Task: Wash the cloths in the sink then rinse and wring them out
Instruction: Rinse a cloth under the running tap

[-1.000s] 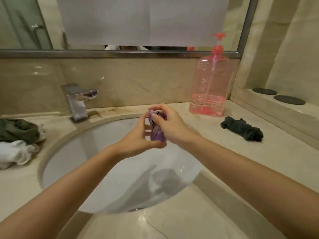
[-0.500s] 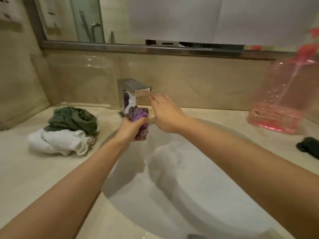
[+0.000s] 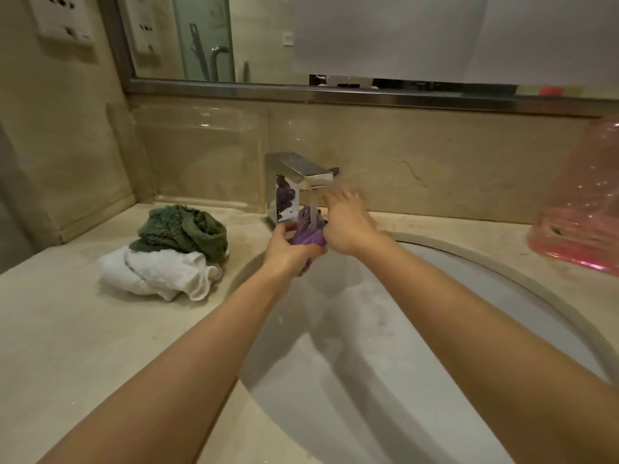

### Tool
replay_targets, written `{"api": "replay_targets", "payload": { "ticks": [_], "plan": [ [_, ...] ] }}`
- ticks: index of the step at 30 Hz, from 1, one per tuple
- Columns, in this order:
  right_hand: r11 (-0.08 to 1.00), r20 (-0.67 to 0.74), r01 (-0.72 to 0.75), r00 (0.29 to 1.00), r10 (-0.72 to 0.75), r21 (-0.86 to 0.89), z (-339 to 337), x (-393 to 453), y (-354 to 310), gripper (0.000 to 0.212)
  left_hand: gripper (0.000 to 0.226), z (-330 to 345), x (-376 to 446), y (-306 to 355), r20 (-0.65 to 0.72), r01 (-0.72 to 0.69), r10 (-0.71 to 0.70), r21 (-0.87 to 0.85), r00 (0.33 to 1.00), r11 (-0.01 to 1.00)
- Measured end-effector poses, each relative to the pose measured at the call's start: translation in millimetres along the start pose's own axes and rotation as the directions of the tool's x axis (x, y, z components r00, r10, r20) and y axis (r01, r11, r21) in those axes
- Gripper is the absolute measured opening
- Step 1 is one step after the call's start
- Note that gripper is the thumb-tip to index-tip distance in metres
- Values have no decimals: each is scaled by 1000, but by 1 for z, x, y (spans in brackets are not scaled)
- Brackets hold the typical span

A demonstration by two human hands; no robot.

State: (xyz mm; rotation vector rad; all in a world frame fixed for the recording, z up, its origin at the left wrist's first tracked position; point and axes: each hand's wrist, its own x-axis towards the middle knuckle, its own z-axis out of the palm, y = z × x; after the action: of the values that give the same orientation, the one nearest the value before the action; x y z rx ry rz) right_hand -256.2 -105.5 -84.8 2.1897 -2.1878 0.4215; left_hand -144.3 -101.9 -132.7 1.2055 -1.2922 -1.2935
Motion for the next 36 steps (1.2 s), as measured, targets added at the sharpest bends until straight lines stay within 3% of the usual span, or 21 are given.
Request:
{"api": "replay_targets", "payload": {
  "ticks": [2, 4, 6, 7, 9, 13, 16, 19, 21, 23, 26, 28, 29, 32, 36],
  "plan": [
    [898, -56, -106, 988, 143, 428, 14, -4, -3, 59, 62, -2, 2, -1, -6, -18, 18, -9, 1000, 1000],
    [587, -1, -221, 935, 354, 779, 31, -5, -7, 43, 67, -3, 3, -1, 1, -33, 33, -15, 999, 999],
    [203, 186, -299, 878, 442, 933, 41, -8, -13, 26, 69, -2, 2, 0, 14, -41, 42, -6, 999, 999],
    [52, 275, -324, 868, 414, 945, 43, -10, -14, 25, 67, -1, 1, 1, 25, -42, 42, -1, 999, 999],
    [-135, 356, -330, 875, 327, 934, 46, -17, -12, 30, 55, 0, -3, 5, 40, -13, 13, 5, 999, 1000],
    [-470, 376, -230, 894, 243, 852, 59, -31, -8, 35, 26, -1, -4, 8, 12, 88, -87, -151, 996, 985],
    [-625, 372, -127, 886, 278, 770, 64, -32, -14, 28, 25, -4, -1, 3, -11, 197, -202, -190, 979, 962],
    [-756, 372, -53, 891, 258, 652, 61, -33, -13, 32, 42, -8, -1, -3, 147, 359, -340, -128, 929, 924],
    [-750, 350, -55, 905, 242, 659, 55, -36, -13, 33, 42, -6, -3, -3, 230, 384, -335, -218, 914, 897],
    [-631, 323, -67, 897, 301, 773, 53, -36, -14, 25, 37, -1, -3, -4, 198, 326, -285, -222, 938, 919],
    [-241, 203, -91, 844, 496, 966, 61, -32, -10, 25, 25, 7, 2, -4, 67, 142, -133, -164, 989, 976],
    [-8, 83, -93, 850, 520, 996, 68, -32, -7, 24, 24, 6, 10, -4, -42, 34, -44, -202, 998, 979],
    [27, 67, -93, 861, 503, 995, 71, -34, -6, 22, 29, 4, 12, -4, -92, 3, -23, -216, 995, 976],
    [-22, 90, -90, 876, 474, 996, 74, -37, -5, 22, 45, 0, 12, -5, -135, -79, 54, -192, 989, 978],
    [141, 9, -97, 850, 526, 985, 78, -38, -11, 22, 62, -1, 7, -6, 26, -122, 126, -121, 992, 985]
  ]
}}
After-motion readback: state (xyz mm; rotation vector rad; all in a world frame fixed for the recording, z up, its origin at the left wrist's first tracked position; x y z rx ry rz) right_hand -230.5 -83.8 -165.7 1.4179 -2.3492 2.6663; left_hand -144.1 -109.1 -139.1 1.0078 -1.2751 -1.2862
